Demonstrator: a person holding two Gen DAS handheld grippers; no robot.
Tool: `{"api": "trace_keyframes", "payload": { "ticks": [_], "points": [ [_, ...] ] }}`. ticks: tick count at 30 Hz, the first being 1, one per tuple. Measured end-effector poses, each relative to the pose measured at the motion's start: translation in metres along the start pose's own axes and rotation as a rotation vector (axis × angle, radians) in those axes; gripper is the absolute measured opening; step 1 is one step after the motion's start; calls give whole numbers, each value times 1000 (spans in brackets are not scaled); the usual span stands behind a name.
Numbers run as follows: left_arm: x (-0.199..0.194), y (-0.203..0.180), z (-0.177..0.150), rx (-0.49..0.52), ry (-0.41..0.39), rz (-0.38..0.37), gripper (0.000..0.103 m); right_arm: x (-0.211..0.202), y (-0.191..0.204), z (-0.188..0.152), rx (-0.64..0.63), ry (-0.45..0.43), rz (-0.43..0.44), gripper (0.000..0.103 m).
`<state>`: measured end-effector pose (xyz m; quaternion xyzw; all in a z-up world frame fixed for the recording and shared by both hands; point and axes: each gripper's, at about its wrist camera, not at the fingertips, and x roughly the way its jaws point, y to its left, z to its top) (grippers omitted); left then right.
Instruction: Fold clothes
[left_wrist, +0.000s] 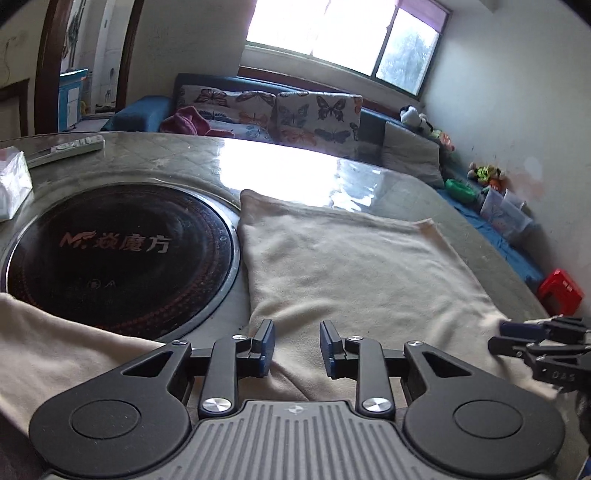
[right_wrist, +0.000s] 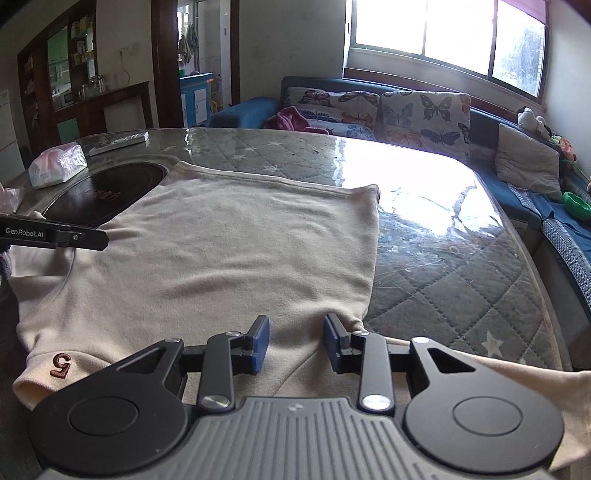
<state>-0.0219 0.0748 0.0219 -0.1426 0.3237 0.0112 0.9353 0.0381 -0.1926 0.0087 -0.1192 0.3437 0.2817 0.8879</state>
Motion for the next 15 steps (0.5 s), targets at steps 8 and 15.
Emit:
{"api": "trace_keyframes", "payload": {
  "ticks": [8,15],
  "points": [
    [-60,47,-6,-74,-112,270,30,-6,3,3,-6,-12,12,33],
    [-87,105,-19,-239,-145,561,42,-18,15,5,-22,-35,47,33]
  ]
}}
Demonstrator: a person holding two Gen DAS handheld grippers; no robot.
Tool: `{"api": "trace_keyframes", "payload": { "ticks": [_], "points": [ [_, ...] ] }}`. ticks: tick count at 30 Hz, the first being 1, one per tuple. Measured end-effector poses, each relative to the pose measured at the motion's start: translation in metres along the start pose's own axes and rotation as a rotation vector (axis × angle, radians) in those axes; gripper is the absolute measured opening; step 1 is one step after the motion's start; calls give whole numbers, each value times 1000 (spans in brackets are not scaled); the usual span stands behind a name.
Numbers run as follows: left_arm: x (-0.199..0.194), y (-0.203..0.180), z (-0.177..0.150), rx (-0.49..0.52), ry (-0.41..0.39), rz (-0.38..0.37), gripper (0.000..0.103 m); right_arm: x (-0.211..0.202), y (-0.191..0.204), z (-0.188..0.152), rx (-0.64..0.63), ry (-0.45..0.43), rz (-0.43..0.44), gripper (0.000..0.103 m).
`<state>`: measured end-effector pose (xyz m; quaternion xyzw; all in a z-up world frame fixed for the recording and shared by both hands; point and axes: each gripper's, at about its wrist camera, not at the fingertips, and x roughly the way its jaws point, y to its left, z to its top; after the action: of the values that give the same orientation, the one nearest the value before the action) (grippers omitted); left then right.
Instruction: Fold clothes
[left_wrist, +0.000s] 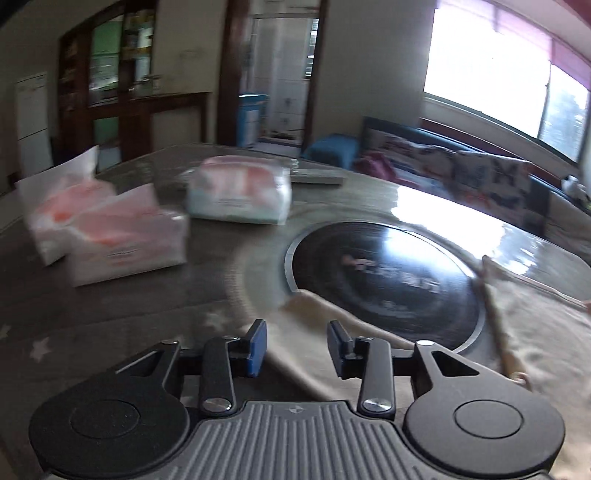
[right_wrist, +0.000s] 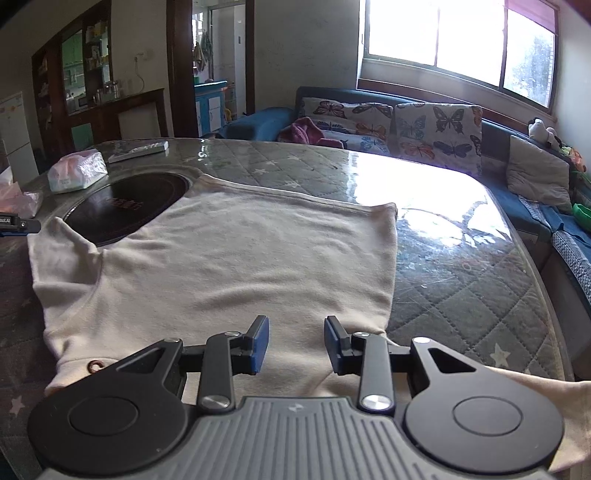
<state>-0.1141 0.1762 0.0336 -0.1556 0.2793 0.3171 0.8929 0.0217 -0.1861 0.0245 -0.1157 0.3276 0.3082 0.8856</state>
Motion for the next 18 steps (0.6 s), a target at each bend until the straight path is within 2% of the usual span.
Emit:
{"api": "trace_keyframes", "payload": {
  "ticks": [6,8,10,11,12,14,18],
  "points": [
    [17,11,-3,-66,50,35,41,-8,8,-1,5,-11,14,33],
    [15,10,-6,-63,43,38,39,-11,8,-2,12,-15,16,33],
    [15,9,-6,-62,35,46,32,-12,9,-3,17,-17,15,33],
    [16,10,-6,-63,30,53,20,-13,9,-4,20,-18,15,33],
    [17,12,-6,-65,29,49,10,-14,9,-4,23,-18,15,33],
    [16,15,-4,-86,27,26,6,-16,9,-6,29,-20,14,33],
    [-3,10,12,-109,-28,-83,5,-19,10,-8,43,-29,14,33]
  ]
}}
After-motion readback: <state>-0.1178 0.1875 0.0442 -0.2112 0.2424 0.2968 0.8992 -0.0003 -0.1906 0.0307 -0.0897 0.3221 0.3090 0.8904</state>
